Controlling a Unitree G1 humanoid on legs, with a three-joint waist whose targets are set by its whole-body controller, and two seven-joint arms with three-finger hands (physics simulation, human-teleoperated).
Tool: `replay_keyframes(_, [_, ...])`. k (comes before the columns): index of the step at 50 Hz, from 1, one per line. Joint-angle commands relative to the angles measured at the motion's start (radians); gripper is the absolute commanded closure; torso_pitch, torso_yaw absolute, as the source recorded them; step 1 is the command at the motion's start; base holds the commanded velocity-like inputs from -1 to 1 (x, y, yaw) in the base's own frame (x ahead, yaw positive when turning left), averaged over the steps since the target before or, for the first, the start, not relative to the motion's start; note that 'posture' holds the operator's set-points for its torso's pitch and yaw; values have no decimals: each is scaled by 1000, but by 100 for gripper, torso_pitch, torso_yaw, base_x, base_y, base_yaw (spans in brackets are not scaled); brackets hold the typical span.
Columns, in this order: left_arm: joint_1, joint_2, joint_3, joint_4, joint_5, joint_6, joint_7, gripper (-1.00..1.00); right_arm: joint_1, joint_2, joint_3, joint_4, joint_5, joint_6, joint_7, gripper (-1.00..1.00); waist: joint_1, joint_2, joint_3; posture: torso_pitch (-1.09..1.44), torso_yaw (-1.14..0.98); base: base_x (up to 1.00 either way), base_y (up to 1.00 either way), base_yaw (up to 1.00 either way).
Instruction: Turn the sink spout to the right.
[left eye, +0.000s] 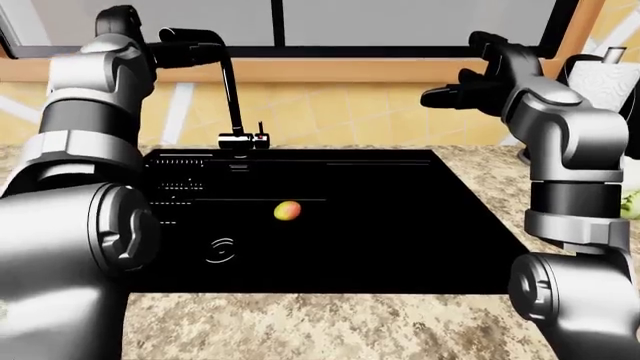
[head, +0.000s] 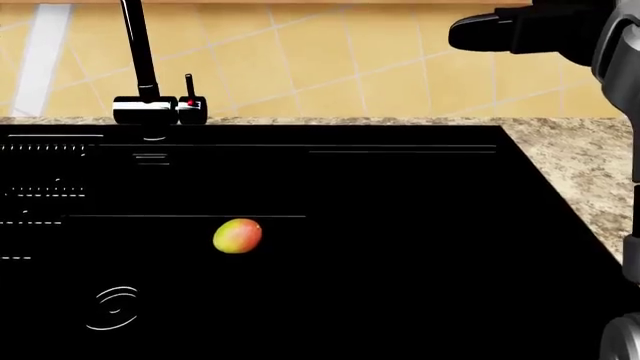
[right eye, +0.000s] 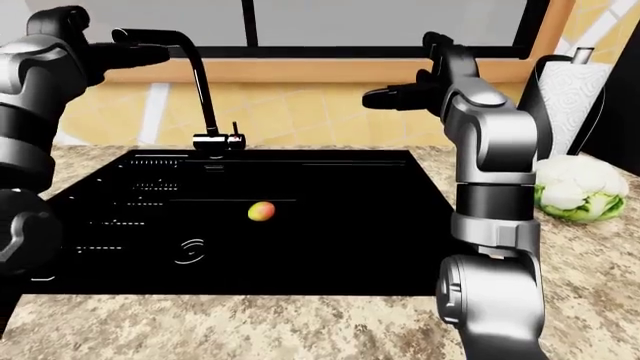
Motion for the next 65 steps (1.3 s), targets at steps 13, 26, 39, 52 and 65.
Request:
replay_keyframes(13, [-30,-12,-4,-30,3,-41,2,-100,-37,-16,-9,-33,3,-27,-2,-100,-1,1,-13,-40,0,0,0,0])
replay_keyframes(26, [-16,-32,-4,-29,-1,-52,6,-100,-27,-15,-11,-41,5,-27,-3,-100,-1,-2,-14,-40,0,0,0,0])
replay_keyframes(39, [-13,-52,-10,-34,-5,-55,9,-100,-28,-19,-12,-41,9,-27,-3,-100,0,-3,-15,-40,0,0,0,0])
replay_keyframes(52, [-5,-76,-14,-41,-11,-57,11,-100,-15,-20,-15,-50,12,-28,-4,-100,3,-5,-14,-40,0,0,0,0])
replay_keyframes(65, [-1,-106,-20,-40,-16,-66,16,-100,-22,-24,-15,-38,12,-32,-1,-100,3,-6,-14,-40,0,0,0,0])
